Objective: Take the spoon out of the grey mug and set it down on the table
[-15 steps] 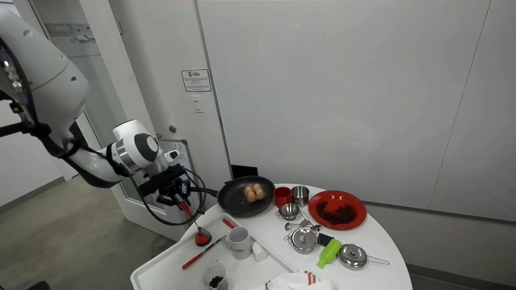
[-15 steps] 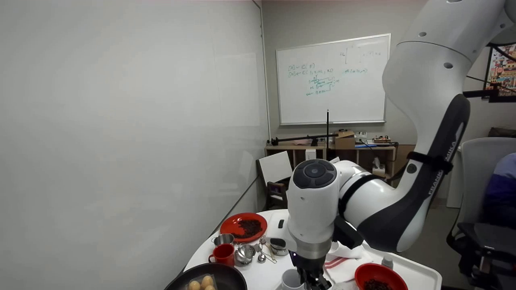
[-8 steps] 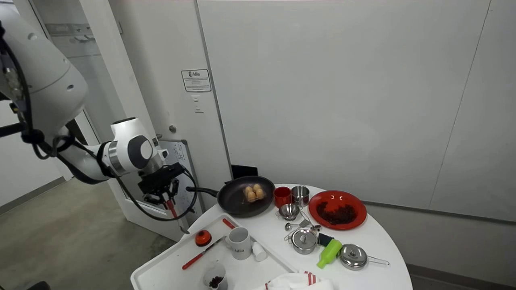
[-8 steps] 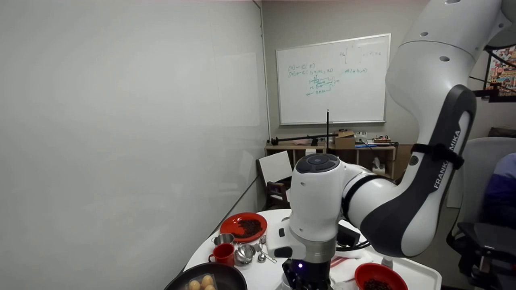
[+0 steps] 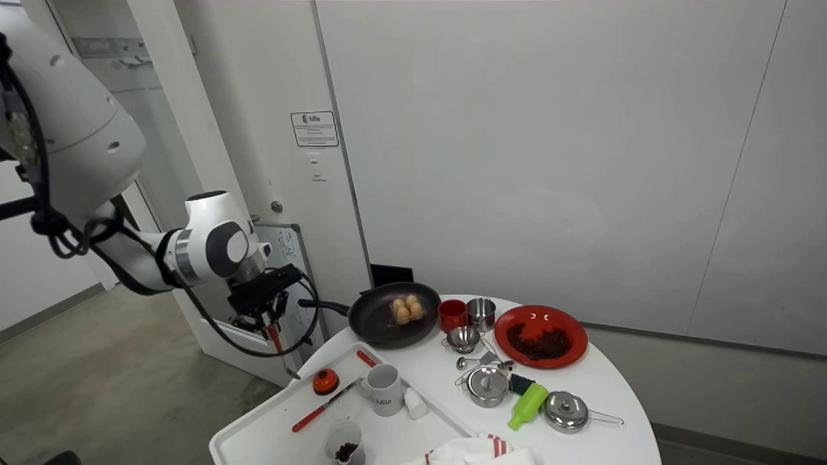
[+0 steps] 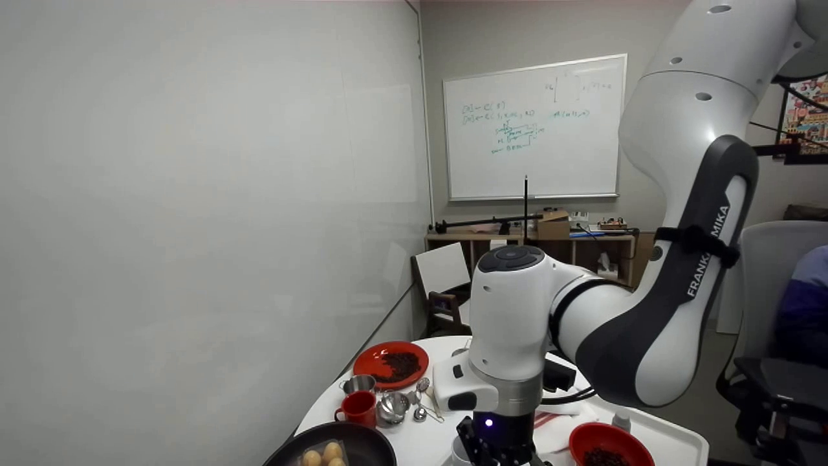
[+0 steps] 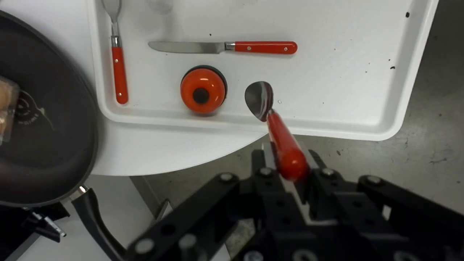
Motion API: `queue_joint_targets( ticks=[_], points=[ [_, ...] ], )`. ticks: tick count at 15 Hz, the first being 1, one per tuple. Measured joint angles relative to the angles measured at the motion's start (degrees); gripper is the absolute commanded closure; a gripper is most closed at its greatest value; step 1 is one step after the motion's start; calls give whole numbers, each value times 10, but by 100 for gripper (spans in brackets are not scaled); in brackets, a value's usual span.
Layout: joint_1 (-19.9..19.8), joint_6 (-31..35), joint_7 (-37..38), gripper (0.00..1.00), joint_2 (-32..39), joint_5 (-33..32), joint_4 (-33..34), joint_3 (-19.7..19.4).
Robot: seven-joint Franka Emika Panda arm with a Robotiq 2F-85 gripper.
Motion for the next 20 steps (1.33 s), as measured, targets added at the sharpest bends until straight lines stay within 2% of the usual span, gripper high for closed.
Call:
queue_joint_targets(
  ticks=[5,8,11,17,20],
  points=[
    [35,36,13,92,3,18,-1,-40],
    [62,87,18,92,3,9,-7,-71],
    [109,134,41,92,3,-26,-9,-130],
    [244,185,151,92,10,-100,-9,-292],
    [299,193,189,92,24,-106,-9,-344]
  ],
)
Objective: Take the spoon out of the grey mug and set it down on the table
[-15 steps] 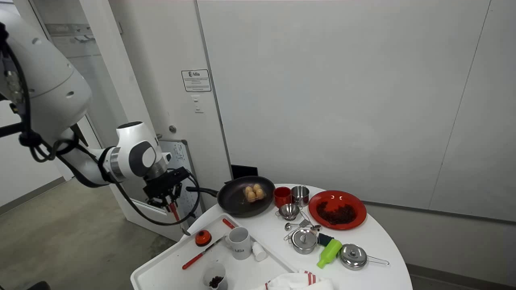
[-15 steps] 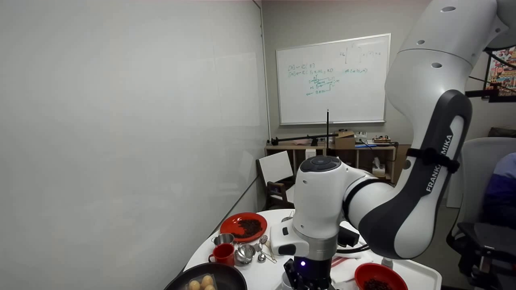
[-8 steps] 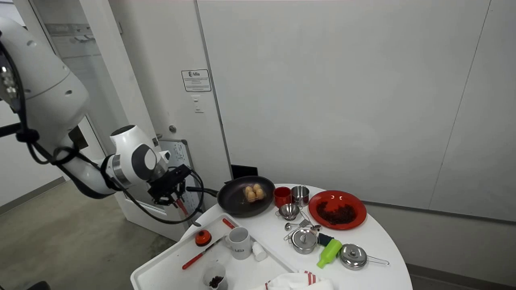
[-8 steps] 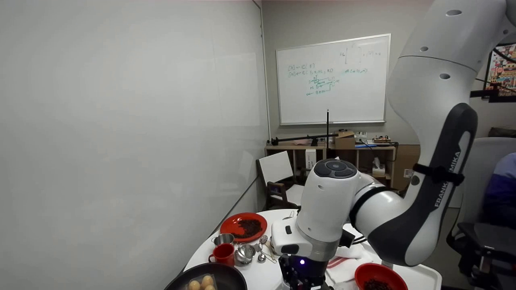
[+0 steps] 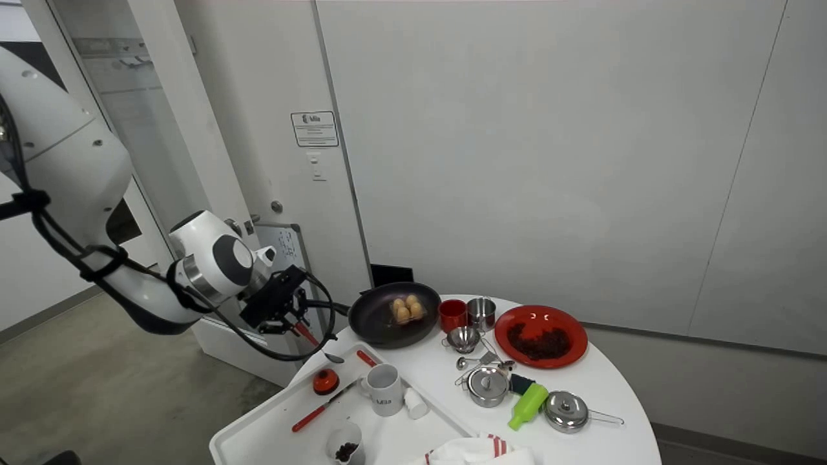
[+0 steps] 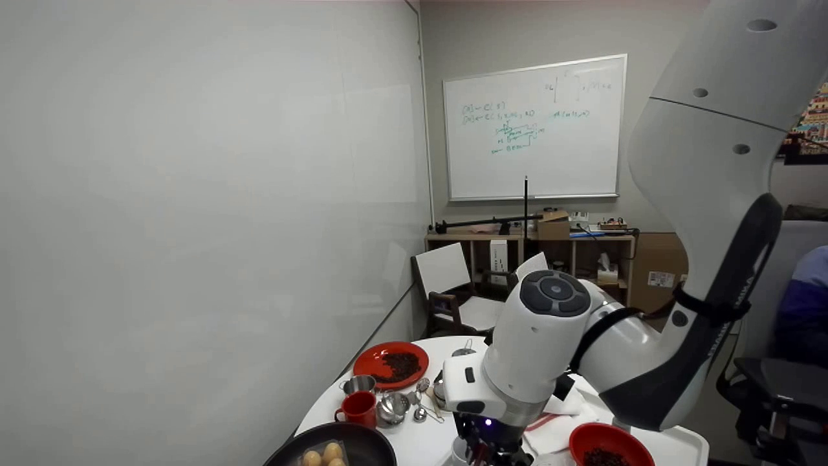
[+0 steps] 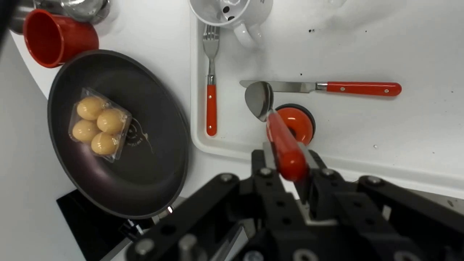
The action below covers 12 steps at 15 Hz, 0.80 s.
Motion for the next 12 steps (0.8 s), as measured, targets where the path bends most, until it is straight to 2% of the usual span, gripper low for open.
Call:
queue_joint_targets(
  ticks=[2,6,12],
  points=[
    [18,1,12,92,11,1,-2,-10],
    [23,12,20,92,33,1,-7,-9],
    [90,109,72,92,66,2,-6,-95]
  ],
)
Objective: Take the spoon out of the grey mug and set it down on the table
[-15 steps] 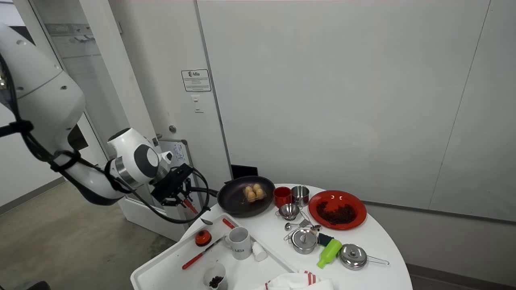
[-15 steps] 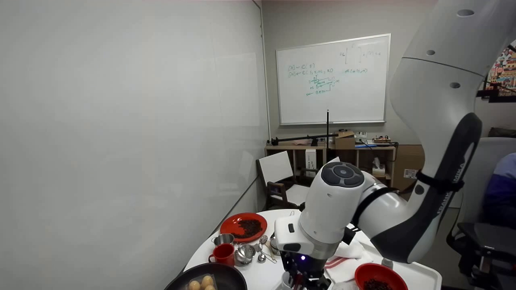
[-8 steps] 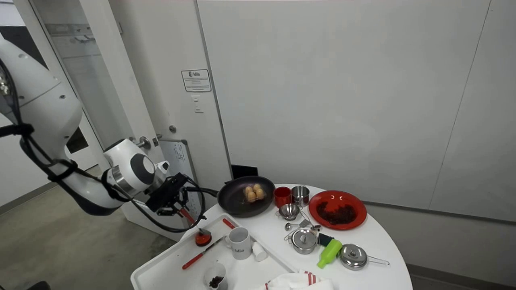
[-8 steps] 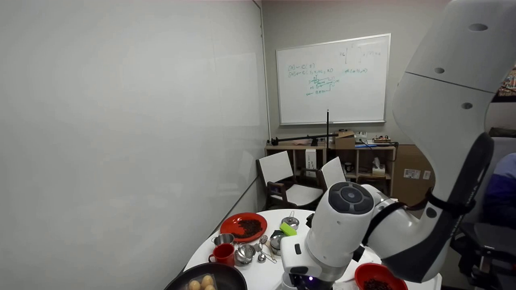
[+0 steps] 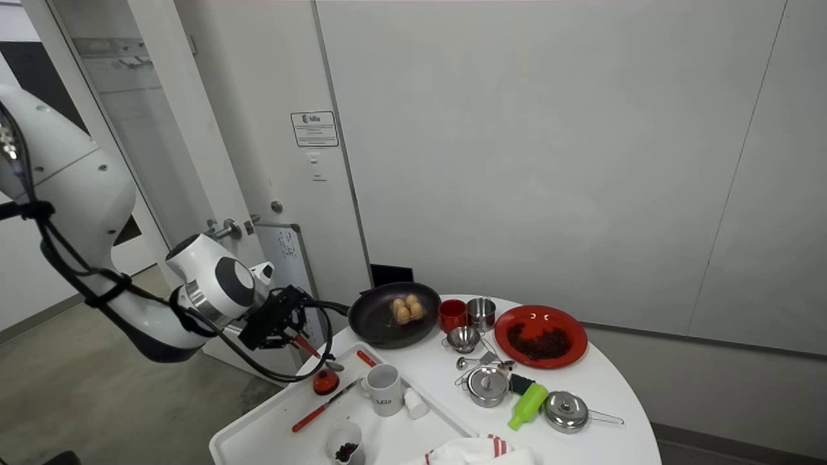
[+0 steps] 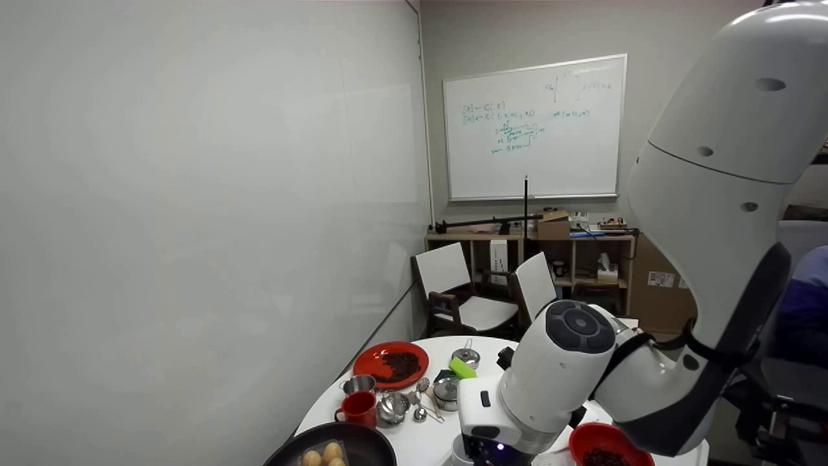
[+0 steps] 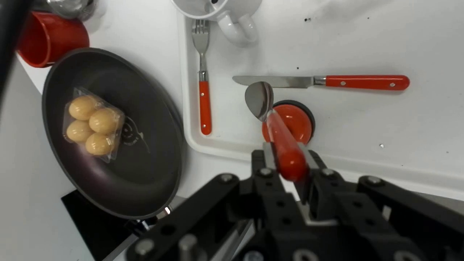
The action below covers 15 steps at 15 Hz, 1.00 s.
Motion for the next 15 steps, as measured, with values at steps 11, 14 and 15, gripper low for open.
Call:
queue_joint_targets(
  ticks=[11,14,15],
  points=[
    [137,93,-26,92,91,157,-12,-124],
    [136,93,-44,92,103,185,-16,-118],
    [134,93,-48,92,105,191,-17,-115]
  ],
)
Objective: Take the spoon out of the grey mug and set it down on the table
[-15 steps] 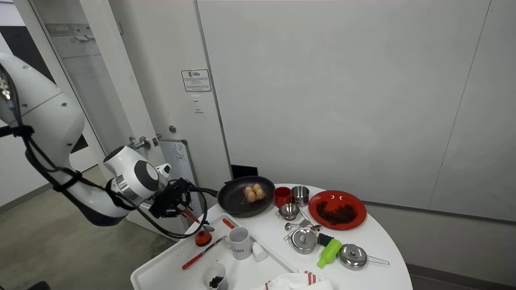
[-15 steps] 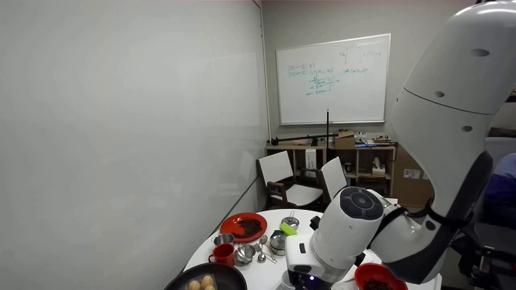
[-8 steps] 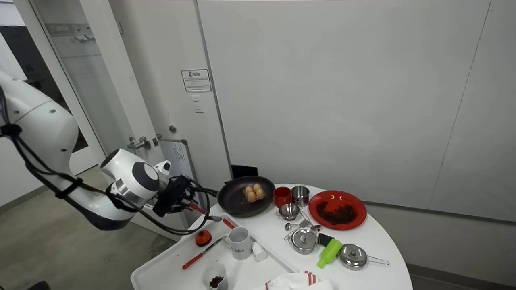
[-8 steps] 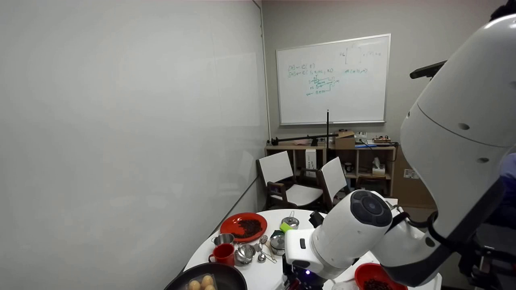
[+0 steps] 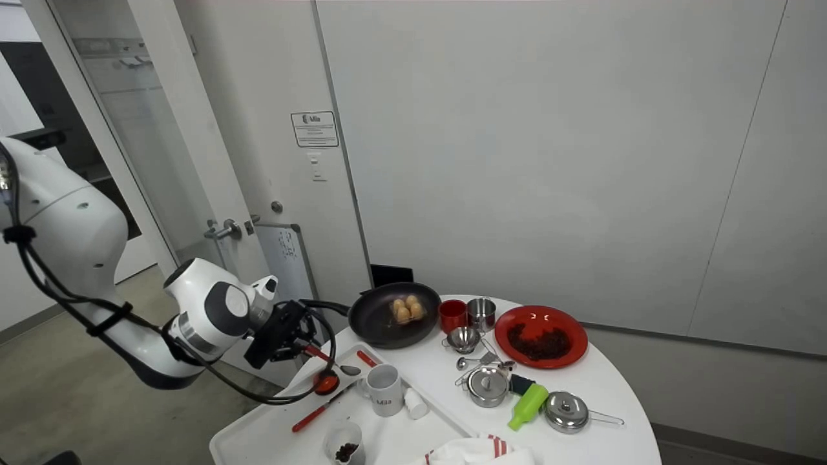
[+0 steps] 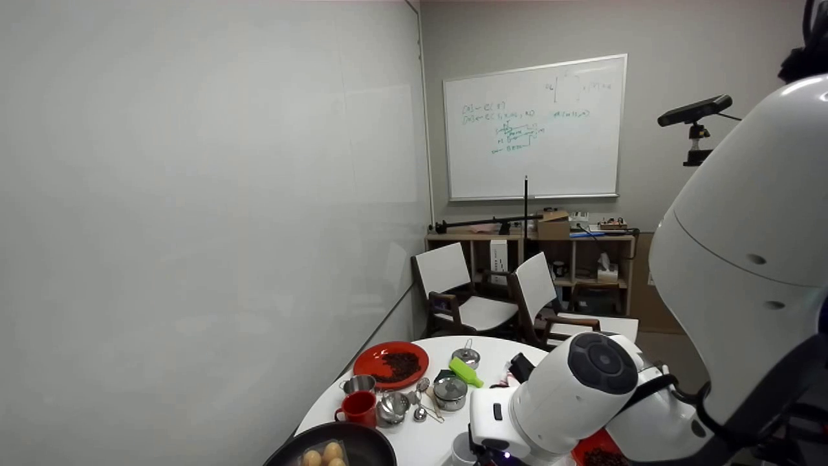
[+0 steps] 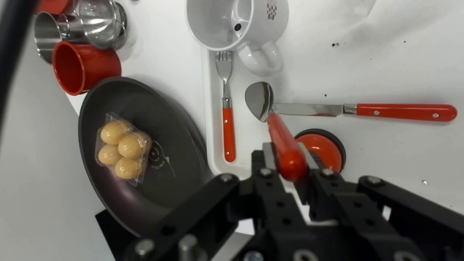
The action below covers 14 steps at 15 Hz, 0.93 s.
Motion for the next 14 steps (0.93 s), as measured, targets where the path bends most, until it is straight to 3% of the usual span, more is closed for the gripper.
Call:
queue_joint_targets(
  ticks=[6,7,9,10,14],
  points=[
    [-1,13,-3,93,10,53,-2,1],
    [-5,13,-5,84,10,53,-2,7],
    [-25,12,-13,84,5,51,-2,31],
    [-33,12,-17,92,3,51,-2,39],
    [-33,12,-25,92,7,67,-1,38]
  ],
)
